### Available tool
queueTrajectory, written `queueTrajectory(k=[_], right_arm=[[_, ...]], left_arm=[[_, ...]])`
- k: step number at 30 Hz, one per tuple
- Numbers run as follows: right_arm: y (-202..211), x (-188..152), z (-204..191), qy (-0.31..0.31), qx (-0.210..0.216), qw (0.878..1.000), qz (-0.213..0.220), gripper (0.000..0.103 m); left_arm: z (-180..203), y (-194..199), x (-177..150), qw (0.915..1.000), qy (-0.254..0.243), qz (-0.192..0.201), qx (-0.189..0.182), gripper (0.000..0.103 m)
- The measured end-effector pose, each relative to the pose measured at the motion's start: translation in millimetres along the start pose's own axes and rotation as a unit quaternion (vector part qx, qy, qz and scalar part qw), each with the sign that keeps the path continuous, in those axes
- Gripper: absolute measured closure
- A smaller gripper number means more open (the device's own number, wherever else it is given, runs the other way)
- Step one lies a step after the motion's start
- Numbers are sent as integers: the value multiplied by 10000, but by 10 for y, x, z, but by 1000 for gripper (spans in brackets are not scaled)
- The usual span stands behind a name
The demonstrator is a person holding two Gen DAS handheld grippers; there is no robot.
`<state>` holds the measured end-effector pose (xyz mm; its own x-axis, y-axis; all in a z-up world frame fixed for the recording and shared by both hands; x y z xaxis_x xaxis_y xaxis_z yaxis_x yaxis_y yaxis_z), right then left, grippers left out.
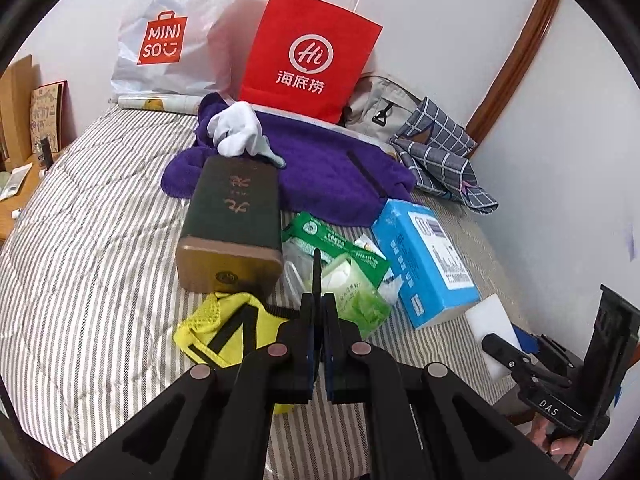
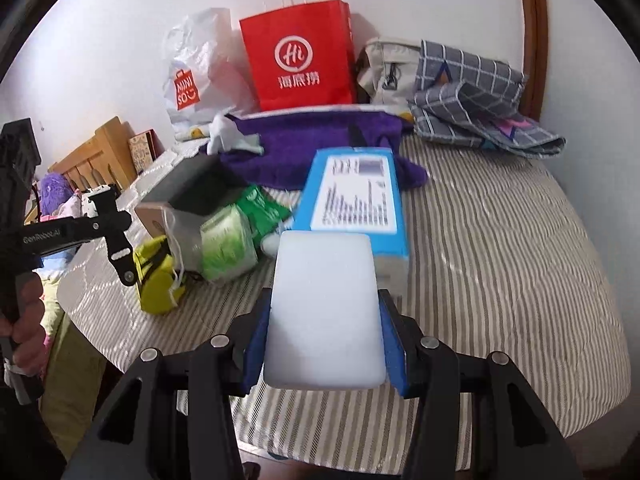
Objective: Organize soft objects
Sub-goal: 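Carry the foam block toward the purple towel with the right gripper while the left gripper grips the yellow bag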
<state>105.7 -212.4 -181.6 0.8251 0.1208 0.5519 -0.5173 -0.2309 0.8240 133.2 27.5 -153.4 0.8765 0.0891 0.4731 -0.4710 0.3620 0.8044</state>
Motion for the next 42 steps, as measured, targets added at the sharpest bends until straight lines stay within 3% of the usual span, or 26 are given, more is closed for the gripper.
queueTrajectory(k=[10,24,42], right_arm=[[162,427,-79,159,12,9996,251,54],[85,1114,-73,105,25,9991,421,54],[-186,1886,89,160,33,9983,555,54]], left_arm=[[-56,97,307,9999,75,116,96,99],[-174,138,853,9995,25,255,188,99],[-251,-198,1520,9987,-30,204,463,99]])
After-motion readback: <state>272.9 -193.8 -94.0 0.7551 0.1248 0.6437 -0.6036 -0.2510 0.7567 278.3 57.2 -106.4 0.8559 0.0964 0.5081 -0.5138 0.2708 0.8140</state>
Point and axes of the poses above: each gripper's, at about its wrist camera, not at the fingertips, and y roughly against the way its jaws point, z to its right, x to its top, the point moved 4 cm from there along -y, roughly the way its jaws point, and after that the axes turned 13 degrees about -z, right-handed, at the moved point
